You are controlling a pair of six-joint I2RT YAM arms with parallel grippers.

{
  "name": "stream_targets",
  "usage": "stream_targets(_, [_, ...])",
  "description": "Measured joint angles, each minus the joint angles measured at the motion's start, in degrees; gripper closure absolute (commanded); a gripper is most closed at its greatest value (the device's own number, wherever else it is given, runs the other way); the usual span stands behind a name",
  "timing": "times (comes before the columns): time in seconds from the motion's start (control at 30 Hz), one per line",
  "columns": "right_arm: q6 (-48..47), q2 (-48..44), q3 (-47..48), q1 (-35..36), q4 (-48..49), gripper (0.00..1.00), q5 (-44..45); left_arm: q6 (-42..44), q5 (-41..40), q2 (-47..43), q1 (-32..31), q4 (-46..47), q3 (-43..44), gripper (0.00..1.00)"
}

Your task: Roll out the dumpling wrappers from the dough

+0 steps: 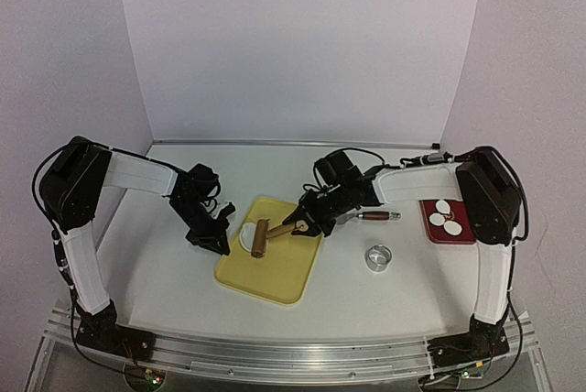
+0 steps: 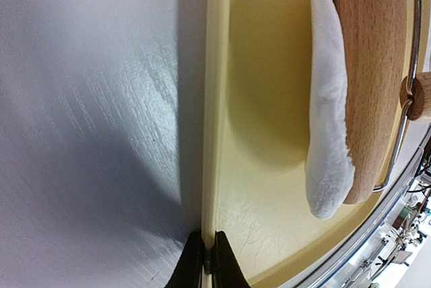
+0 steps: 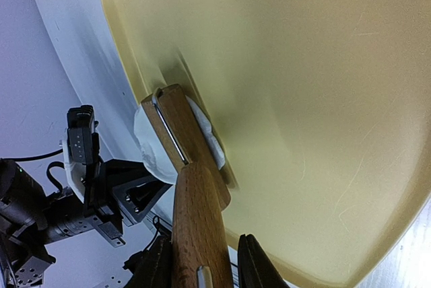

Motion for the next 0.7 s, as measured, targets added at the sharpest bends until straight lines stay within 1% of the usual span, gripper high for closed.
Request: stream_targets(0.7, [-0.5,-0.6,-1.5,-0.5,0.7,1.00,-0.4,0.0,0.1,0.0,0.1,0.0,0.0,1.00])
